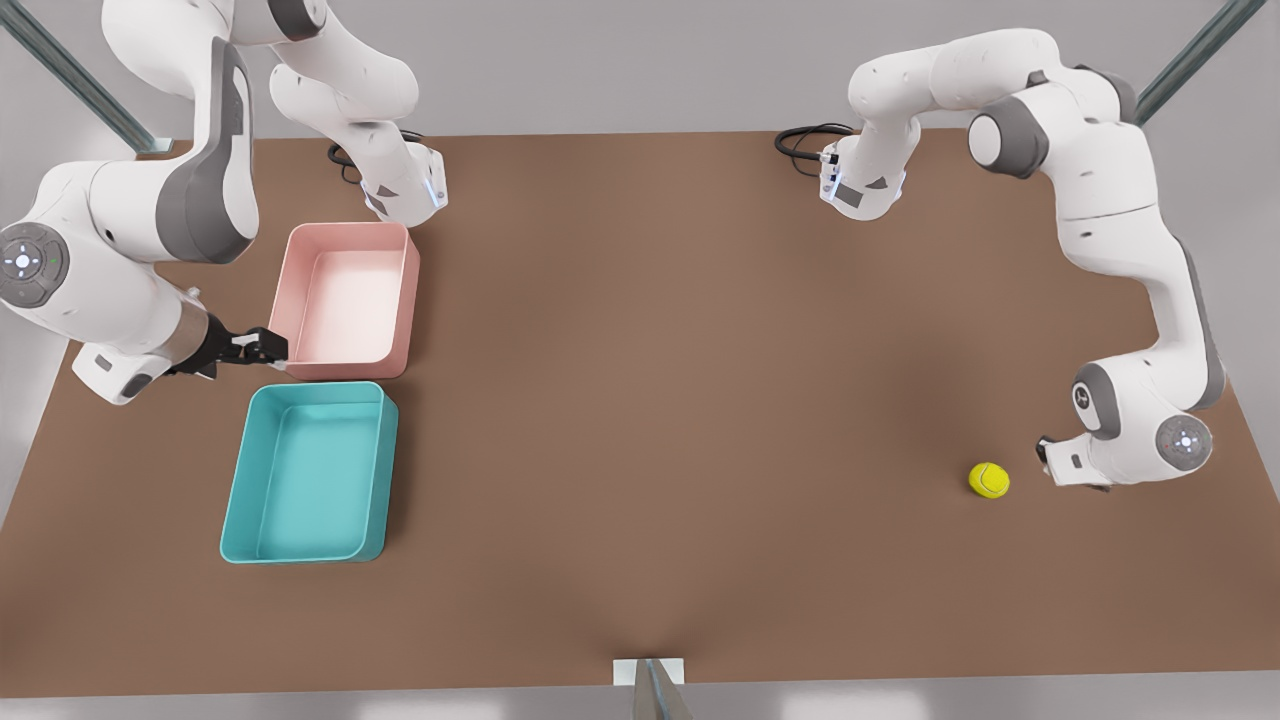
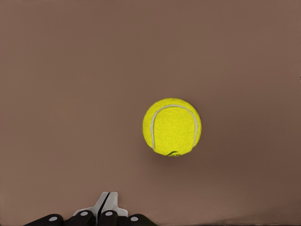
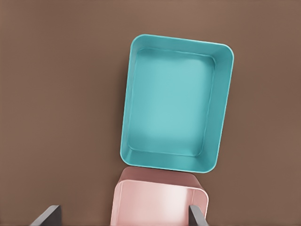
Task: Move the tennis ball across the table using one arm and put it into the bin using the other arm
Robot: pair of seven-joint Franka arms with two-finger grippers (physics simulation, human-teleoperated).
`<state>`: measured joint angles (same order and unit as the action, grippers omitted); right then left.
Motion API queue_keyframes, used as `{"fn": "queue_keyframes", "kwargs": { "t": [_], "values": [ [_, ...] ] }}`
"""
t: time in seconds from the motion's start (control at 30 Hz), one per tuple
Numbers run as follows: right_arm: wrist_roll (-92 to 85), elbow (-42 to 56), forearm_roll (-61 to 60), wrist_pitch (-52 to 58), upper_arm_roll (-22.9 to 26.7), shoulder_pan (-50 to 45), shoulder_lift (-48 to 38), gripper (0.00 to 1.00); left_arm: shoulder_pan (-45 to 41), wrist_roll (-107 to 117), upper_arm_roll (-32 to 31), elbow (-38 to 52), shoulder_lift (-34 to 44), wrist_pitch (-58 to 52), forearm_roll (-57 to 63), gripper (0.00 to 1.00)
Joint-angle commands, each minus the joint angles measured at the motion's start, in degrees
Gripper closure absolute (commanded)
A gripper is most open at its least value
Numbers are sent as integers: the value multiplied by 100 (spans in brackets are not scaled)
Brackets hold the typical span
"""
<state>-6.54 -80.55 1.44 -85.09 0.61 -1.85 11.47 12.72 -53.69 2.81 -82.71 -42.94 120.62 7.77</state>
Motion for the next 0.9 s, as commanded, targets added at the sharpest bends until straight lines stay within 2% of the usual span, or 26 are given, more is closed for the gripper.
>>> {"fn": "queue_keyframes", "kwargs": {
  "t": [0.0,0.1,0.4,0.87],
  "values": [
    [-154,5,6,28,1,-8,-5,0,-15,-7147,0,-17,-65,541,198,79],
    [-154,5,6,28,1,1,-5,0,-42,-8131,-26,-9,-153,506,480,79],
    [-163,5,-3,28,1,1,4,0,-217,-7165,9,0,-346,216,708,79],
    [-163,-13,-12,151,-8,-17,4,0,-173,-3667,9,-228,-390,269,682,79]
  ]
}}
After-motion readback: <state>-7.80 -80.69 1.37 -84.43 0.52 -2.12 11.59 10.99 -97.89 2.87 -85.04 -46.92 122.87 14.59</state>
